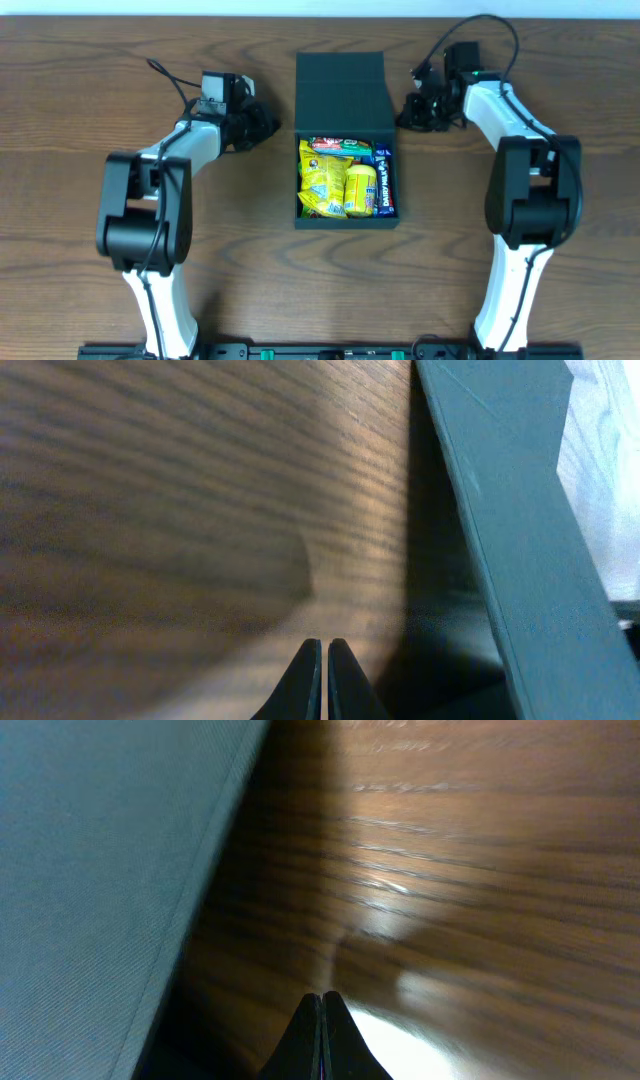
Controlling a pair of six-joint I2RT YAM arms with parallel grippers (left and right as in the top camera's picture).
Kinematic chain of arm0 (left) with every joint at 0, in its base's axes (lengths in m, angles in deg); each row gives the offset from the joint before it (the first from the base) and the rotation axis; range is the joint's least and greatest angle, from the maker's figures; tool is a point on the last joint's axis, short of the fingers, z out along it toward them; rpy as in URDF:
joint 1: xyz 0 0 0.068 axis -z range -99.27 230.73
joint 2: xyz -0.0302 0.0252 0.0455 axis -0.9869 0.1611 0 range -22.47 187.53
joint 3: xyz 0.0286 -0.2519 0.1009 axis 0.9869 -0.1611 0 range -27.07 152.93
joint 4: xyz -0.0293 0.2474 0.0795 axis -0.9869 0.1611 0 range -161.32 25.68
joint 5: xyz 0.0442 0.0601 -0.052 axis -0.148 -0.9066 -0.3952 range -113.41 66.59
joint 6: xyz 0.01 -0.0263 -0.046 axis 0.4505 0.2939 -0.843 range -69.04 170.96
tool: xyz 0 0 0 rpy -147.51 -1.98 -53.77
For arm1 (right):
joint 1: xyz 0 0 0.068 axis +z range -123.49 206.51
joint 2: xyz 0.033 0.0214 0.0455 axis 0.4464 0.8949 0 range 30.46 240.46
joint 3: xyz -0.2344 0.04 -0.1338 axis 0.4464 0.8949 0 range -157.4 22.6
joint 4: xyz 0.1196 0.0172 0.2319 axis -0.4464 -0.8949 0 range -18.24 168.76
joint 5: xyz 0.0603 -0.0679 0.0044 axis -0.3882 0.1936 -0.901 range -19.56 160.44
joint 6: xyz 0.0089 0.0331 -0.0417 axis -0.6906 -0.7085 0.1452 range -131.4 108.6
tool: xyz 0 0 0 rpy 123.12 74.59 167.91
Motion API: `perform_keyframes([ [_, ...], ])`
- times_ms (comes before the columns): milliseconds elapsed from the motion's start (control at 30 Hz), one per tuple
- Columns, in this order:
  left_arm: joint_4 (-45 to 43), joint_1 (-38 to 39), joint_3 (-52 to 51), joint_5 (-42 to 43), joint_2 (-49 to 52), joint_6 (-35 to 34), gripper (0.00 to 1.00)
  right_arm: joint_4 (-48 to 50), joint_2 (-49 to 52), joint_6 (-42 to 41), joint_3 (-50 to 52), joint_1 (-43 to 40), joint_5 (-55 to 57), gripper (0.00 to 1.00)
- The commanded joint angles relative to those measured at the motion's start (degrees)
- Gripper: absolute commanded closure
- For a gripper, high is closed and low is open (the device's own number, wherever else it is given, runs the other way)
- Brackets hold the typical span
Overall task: Pack container
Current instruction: 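Push the box lid closed with both grippers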
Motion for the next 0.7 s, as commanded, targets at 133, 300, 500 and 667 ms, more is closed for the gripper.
perform_keyframes([
  [133, -0.15, 0.37, 9.86, 8.96, 7.39, -6.01, 0.94, 5.27, 2.71, -1.97, -0.26, 1.66, -13.07, 0.99],
  [300, -0.13, 1.38, 14.82, 11.72, 8.92, -5.64, 0.92, 8.96, 2.69, -1.73, -0.26, 2.16, -20.41, 0.99],
  [500, -0.09, 1.20, 19.80, 19.45, 8.87, -2.23, 0.94, 9.73, 1.46, 2.01, -1.14, 1.68, -25.40, 0.99],
  [667, 1.27, 0.61, 21.59, 24.20, 7.02, 0.61, 0.94, 7.06, -5.05, 7.98, -1.16, 1.29, -24.04, 0.99],
])
